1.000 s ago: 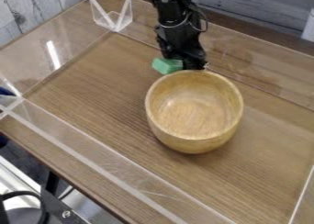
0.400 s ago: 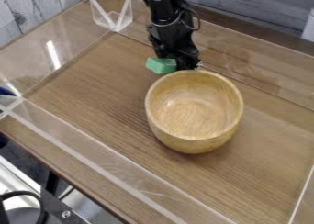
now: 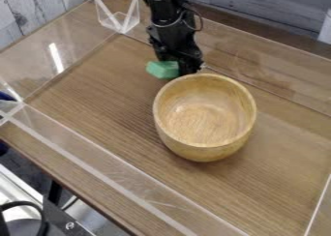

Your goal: Remove the green block from inside the brown bowl and put it on the table

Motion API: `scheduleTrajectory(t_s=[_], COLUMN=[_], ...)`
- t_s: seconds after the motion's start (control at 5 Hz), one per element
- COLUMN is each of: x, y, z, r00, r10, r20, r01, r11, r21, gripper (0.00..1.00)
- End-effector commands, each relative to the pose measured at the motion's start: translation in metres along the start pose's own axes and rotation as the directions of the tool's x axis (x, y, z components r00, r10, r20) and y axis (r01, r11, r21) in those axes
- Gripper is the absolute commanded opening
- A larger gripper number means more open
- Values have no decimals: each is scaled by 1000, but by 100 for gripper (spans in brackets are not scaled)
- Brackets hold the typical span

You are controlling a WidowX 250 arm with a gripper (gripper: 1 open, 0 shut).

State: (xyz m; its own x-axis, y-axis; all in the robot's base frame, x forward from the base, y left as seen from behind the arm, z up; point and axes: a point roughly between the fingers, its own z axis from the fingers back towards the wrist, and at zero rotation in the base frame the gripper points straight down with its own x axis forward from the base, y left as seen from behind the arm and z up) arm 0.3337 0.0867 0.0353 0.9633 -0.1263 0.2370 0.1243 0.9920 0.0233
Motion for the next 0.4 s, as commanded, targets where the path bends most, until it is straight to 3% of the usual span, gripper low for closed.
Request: scheduleTrajectory(t_s=[0.0,0.2], x=[6,3], y=[13,17], z=[18,17], r00=[999,999], r10=[15,29], r20=[49,42], r01=[-17,-31], r11=[999,999], r21=[38,43], gripper=[0,0])
